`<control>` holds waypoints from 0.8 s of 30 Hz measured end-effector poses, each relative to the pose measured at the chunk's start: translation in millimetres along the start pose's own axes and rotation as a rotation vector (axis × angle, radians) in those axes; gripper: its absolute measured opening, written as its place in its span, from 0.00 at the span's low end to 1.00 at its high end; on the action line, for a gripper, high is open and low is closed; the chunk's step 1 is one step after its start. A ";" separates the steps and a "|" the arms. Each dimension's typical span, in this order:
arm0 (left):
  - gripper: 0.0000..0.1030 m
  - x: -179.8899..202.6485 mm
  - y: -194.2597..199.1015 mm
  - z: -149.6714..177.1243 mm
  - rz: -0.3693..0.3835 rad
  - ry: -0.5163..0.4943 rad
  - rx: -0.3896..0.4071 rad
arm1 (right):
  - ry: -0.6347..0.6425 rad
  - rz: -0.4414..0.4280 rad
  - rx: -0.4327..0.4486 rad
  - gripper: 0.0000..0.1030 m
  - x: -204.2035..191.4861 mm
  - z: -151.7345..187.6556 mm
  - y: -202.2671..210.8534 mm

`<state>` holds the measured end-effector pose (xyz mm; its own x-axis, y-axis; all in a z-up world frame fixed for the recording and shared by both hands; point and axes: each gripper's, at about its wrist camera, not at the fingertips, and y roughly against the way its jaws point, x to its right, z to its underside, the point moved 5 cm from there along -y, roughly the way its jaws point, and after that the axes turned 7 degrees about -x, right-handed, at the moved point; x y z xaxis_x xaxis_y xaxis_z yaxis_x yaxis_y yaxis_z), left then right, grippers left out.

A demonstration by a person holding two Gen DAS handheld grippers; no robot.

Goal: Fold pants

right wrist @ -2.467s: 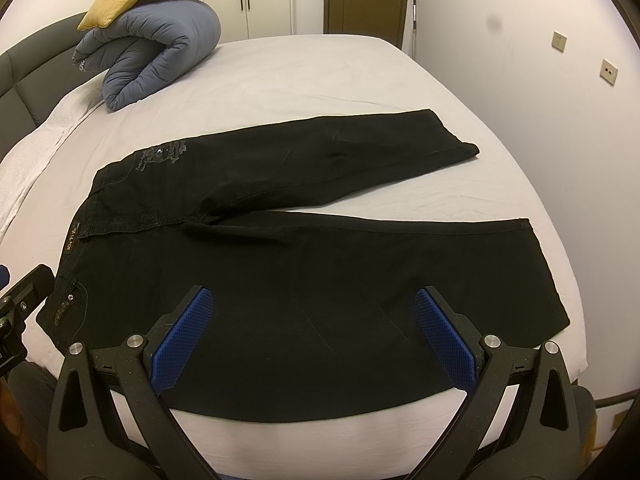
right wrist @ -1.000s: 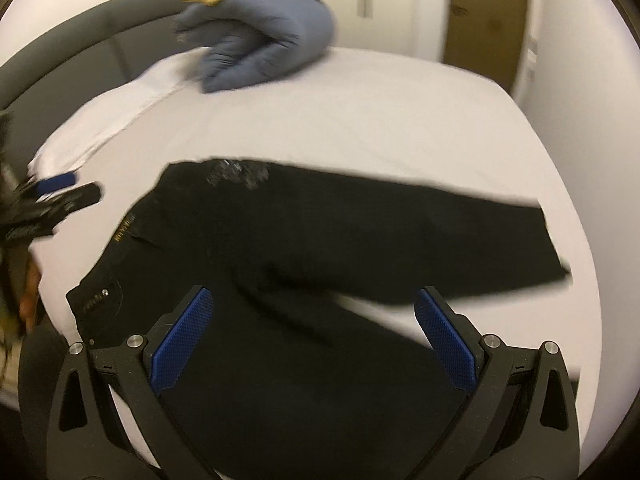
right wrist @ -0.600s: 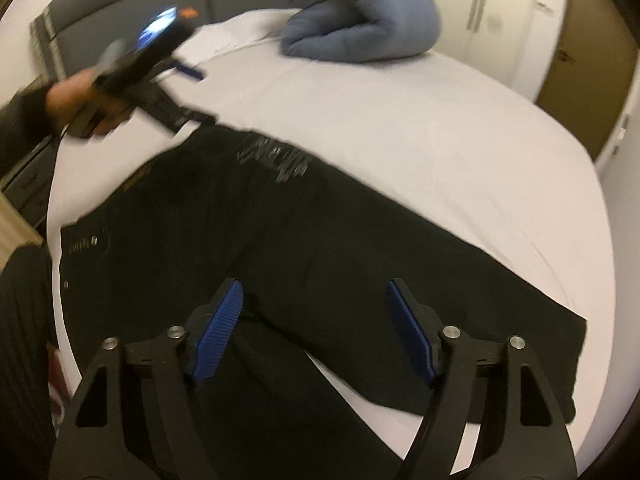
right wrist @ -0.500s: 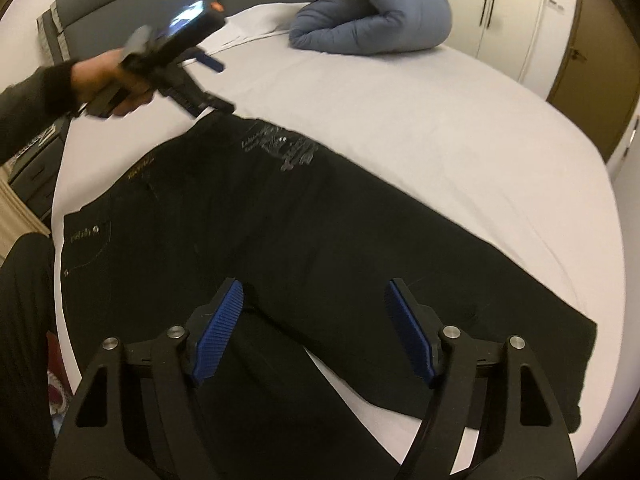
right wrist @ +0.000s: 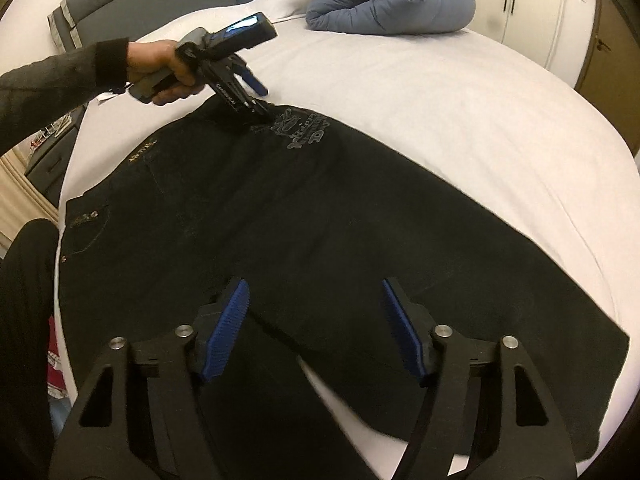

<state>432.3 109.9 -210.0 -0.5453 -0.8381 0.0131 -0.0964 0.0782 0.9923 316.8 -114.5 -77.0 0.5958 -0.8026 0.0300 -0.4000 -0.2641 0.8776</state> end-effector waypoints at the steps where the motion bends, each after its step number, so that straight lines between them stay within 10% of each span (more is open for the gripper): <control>1: 0.18 3.0 3.0 0.8 0.009 0.001 0.009 | 0.004 0.000 0.007 0.61 1.6 -7.5 -1.3; 15: 0.06 79.4 82.0 66.7 -0.250 -0.105 0.306 | 0.109 0.037 -0.003 0.45 21.6 -119.1 -55.0; 24: 0.05 70.5 86.2 74.7 -0.254 -0.115 0.355 | 0.225 0.054 -0.094 0.45 24.4 -147.3 -92.3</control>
<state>323.4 97.9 -132.8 -0.5547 -0.7906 -0.2593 -0.5079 0.0748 0.8582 470.9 -30.9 -86.9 0.7199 -0.6717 0.1747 -0.3753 -0.1651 0.9121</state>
